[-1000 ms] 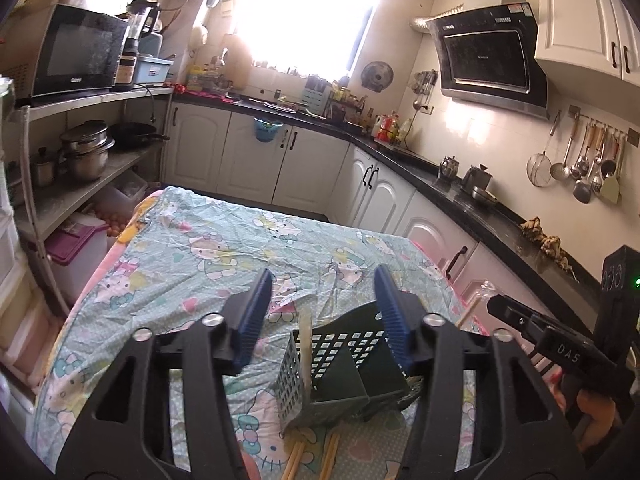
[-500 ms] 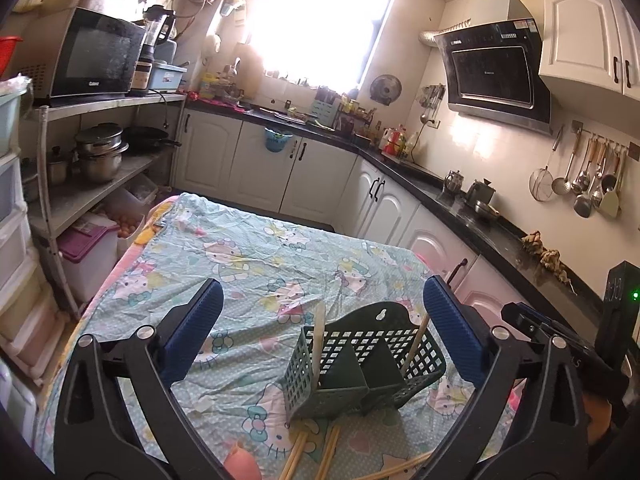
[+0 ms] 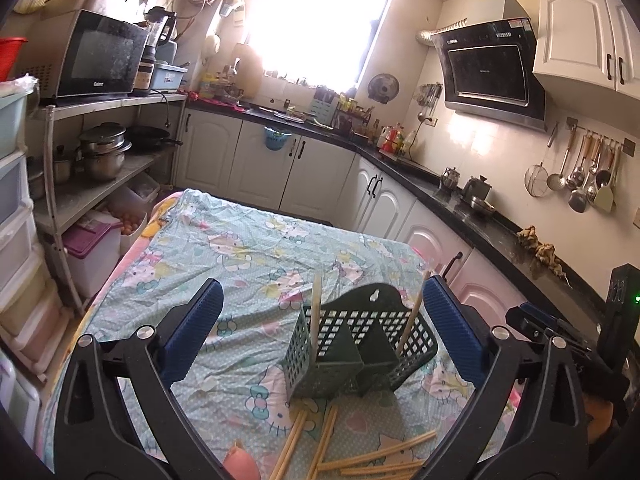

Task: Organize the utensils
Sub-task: 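Withdraw both grippers from the caddy back toward the chopstick pile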

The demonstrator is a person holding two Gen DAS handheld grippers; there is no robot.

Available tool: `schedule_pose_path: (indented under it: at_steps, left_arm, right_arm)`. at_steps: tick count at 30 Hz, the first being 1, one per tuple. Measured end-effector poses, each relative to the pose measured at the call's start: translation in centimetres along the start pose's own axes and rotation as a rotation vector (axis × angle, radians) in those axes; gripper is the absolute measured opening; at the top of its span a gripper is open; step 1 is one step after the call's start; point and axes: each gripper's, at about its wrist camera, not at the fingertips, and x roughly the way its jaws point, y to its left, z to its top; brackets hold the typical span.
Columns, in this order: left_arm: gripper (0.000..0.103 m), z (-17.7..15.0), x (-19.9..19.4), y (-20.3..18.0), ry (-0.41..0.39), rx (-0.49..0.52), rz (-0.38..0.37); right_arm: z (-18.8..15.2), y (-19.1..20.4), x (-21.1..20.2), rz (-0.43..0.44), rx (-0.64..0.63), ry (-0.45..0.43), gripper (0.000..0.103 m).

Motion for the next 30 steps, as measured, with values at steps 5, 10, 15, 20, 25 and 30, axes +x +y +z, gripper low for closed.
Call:
schedule_pose_path:
  at_steps: [5, 10, 15, 20, 25, 30]
  left_arm:
    - [0.092, -1.2, -0.7, 0.2, 0.016, -0.001, 0.003]
    - [0.092, -2.7, -1.3, 0.4, 0.032, 0.010, 0.016]
    - [0.092, -4.3, -1.4, 0.4, 0.062, 0.029, 0.023]
    - [0.092, -6.1, -0.8, 0.4, 0.103, 0.056, 0.039]
    - [0.092, -7.7, -0.2, 0.3, 0.137, 0.078, 0.051]
    - [0.092, -8.9, 0.6, -0.2, 0.169, 0.108, 0.056]
  right_arm:
    - [-1.3, 0.6, -0.8, 0.004, -0.023, 0.024, 0.072]
    - [-3.0, 1.3, -1.4, 0.001, -0.038, 0.058, 0.073]
    - [-4.8, 1.5, -1.2, -0.005, -0.048, 0.102, 0.073]
    - [-6.4, 1.4, -0.7, -0.010, -0.039, 0.156, 0.073]
    - [-7.7, 1.3, -0.5, -0.021, -0.040, 0.185, 0.073]
    - [-9.0, 0.9, -0.2, -0.030, -0.032, 0.219, 0.073]
